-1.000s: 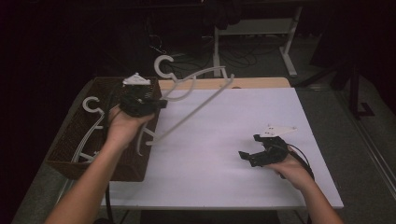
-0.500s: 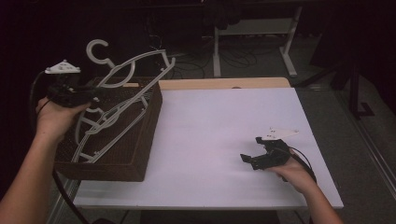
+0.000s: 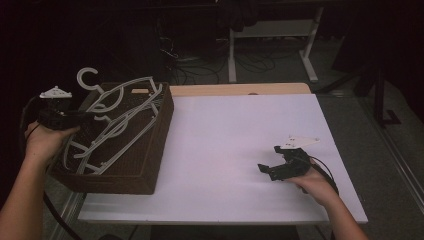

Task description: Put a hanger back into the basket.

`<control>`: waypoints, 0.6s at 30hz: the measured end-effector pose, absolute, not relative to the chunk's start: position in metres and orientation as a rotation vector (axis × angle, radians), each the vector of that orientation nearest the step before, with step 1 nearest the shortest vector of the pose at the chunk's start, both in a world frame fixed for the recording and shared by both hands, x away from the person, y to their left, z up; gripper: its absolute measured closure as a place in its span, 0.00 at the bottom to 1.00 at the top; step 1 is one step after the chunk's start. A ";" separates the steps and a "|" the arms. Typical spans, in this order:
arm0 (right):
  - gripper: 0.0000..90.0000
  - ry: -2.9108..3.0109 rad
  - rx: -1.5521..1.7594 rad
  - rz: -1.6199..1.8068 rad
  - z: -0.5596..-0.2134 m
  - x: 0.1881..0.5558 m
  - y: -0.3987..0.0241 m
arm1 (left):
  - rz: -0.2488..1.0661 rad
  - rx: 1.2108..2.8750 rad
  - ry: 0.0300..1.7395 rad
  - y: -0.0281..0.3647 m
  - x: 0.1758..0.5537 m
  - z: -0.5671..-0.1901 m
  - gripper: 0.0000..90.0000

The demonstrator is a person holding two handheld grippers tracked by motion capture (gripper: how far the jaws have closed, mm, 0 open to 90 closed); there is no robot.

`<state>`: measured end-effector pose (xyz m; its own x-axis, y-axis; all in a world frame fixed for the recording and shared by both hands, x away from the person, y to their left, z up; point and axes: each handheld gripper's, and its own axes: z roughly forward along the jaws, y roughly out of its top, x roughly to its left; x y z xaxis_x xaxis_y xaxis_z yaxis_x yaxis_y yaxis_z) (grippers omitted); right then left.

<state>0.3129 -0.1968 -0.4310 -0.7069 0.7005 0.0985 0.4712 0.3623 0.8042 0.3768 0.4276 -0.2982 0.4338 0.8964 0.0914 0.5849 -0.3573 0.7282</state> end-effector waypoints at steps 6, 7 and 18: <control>0.08 2.364 1.043 1.264 -0.431 0.314 -0.197 | 0.627 2.113 1.272 0.429 0.384 -0.319 0.90; 0.08 2.364 1.042 1.264 -0.431 0.314 -0.197 | 0.618 2.118 1.274 0.428 0.385 -0.323 0.90; 0.08 2.367 1.040 1.256 -0.431 0.317 -0.195 | 0.528 2.195 1.304 0.418 0.398 -0.357 0.90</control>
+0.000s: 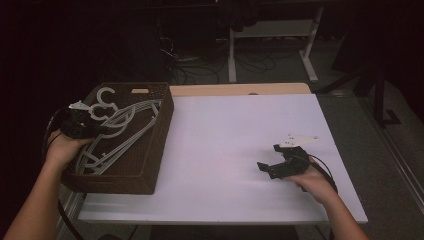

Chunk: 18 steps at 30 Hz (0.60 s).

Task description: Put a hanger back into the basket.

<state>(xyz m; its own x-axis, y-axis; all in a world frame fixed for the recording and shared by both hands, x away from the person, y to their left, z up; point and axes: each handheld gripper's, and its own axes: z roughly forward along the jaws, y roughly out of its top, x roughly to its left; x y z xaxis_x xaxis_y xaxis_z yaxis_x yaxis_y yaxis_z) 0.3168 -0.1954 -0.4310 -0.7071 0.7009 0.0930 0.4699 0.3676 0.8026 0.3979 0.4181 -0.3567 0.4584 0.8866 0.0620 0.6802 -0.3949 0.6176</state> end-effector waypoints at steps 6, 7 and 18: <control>0.08 2.369 1.036 1.250 -0.432 0.316 -0.196 | 0.502 2.154 1.358 0.425 0.392 -0.367 0.90; 0.08 2.368 1.033 1.252 -0.432 0.316 -0.197 | 0.504 2.147 1.365 0.426 0.392 -0.367 0.90; 0.08 2.350 1.046 1.268 -0.430 0.313 -0.201 | 0.533 2.015 1.352 0.431 0.389 -0.351 0.54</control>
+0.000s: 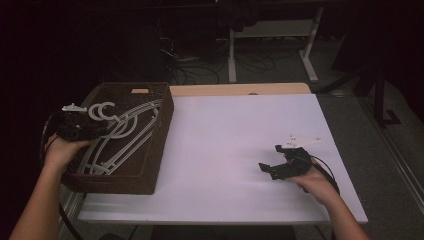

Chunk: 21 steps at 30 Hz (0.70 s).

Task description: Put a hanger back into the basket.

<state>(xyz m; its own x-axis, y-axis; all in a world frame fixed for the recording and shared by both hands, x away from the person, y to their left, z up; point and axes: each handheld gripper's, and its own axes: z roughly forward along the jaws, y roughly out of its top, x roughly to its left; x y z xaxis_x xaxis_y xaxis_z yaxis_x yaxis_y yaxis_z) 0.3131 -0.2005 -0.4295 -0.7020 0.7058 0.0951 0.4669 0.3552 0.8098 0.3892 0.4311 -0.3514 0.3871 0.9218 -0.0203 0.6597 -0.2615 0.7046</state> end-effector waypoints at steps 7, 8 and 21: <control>0.08 2.340 1.042 1.282 -0.425 0.312 -0.204 | 0.516 1.914 1.207 0.413 0.375 -0.326 0.34; 0.08 2.340 1.042 1.283 -0.424 0.312 -0.204 | 0.516 1.908 1.184 0.408 0.372 -0.323 0.33; 0.08 2.325 1.006 1.324 -0.398 0.308 -0.203 | 0.400 1.852 0.869 0.330 0.331 -0.311 0.12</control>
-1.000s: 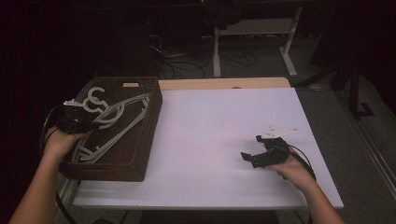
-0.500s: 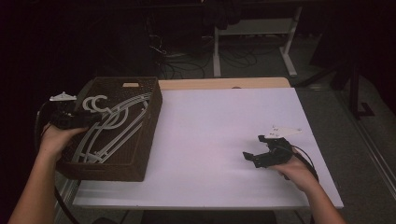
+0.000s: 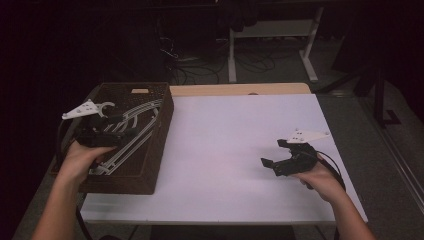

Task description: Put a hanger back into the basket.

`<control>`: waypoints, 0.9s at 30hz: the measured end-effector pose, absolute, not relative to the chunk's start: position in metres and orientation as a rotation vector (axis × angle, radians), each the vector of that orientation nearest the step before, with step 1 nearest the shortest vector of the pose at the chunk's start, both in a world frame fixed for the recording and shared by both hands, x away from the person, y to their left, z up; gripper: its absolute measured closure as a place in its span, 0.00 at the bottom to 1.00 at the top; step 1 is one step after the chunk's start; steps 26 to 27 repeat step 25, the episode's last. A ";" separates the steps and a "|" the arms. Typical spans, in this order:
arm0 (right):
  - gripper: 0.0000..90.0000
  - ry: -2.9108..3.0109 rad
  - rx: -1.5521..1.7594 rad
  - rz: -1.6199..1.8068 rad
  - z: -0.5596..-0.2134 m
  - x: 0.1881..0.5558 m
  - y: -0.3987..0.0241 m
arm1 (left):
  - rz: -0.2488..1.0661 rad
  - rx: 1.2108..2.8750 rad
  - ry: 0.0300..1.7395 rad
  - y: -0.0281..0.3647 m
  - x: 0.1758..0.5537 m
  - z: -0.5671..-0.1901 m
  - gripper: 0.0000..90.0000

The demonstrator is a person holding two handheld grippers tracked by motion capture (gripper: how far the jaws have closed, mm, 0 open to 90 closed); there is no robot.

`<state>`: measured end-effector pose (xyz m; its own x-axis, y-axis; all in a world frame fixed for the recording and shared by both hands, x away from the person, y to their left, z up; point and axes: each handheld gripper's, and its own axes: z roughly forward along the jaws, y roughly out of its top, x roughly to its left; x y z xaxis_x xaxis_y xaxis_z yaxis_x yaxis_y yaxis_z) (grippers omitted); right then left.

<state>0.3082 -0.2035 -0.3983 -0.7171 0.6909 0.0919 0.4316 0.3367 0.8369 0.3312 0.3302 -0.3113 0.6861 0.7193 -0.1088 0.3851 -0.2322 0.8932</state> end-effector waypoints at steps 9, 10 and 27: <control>0.05 2.299 0.981 1.388 -0.368 0.305 -0.207 | 0.342 1.864 0.766 0.296 0.318 -0.329 0.00; 0.04 2.294 0.978 1.394 -0.365 0.305 -0.208 | 0.335 1.868 0.762 0.295 0.318 -0.332 0.00; 0.03 2.274 0.941 1.438 -0.349 0.307 -0.205 | 0.324 1.883 0.717 0.289 0.313 -0.337 0.00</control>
